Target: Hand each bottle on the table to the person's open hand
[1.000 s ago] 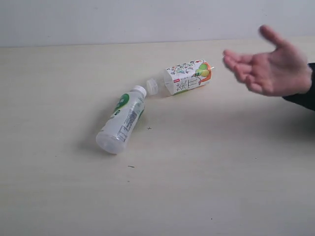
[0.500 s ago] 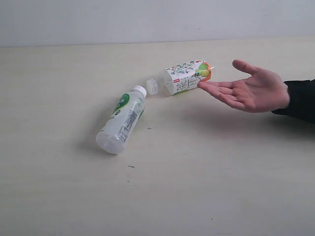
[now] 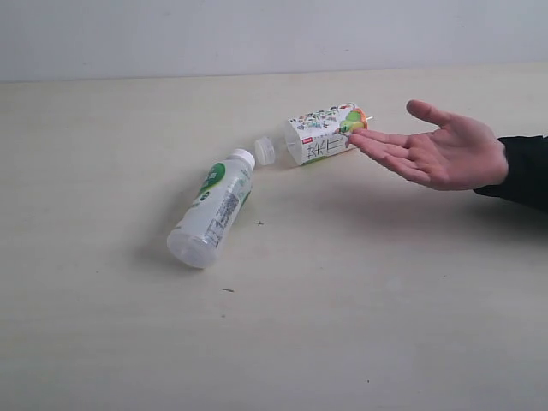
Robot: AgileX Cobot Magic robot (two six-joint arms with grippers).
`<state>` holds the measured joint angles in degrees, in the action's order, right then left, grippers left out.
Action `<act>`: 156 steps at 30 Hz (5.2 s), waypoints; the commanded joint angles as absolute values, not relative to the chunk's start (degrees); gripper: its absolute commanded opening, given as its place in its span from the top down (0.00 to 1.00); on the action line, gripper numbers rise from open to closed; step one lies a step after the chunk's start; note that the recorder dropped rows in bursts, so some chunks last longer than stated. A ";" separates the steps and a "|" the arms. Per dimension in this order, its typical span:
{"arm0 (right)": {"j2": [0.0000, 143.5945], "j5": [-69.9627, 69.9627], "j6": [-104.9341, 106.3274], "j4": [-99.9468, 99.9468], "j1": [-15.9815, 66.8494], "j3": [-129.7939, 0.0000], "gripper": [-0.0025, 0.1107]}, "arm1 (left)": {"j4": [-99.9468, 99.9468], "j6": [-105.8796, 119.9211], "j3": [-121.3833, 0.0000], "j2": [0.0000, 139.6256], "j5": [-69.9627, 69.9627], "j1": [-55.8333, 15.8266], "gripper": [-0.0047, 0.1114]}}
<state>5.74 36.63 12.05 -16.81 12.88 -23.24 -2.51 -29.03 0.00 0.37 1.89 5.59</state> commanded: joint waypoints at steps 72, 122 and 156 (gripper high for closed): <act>5.45 36.50 12.29 -16.47 12.69 -22.99 0.98 | 2.24 -7.54 -82.78 115.90 -48.68 -26.11 0.27; 5.45 36.48 12.18 -16.47 12.69 -22.99 0.98 | 15.74 -13.55 -82.78 106.27 -36.94 -32.14 0.96; 5.45 36.22 12.18 -16.47 12.69 -22.99 0.98 | 53.87 7.12 -93.14 113.50 -15.70 -42.43 0.96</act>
<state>5.74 36.63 12.05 -16.81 12.88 -23.16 59.58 9.60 -90.50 112.66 -14.83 -42.14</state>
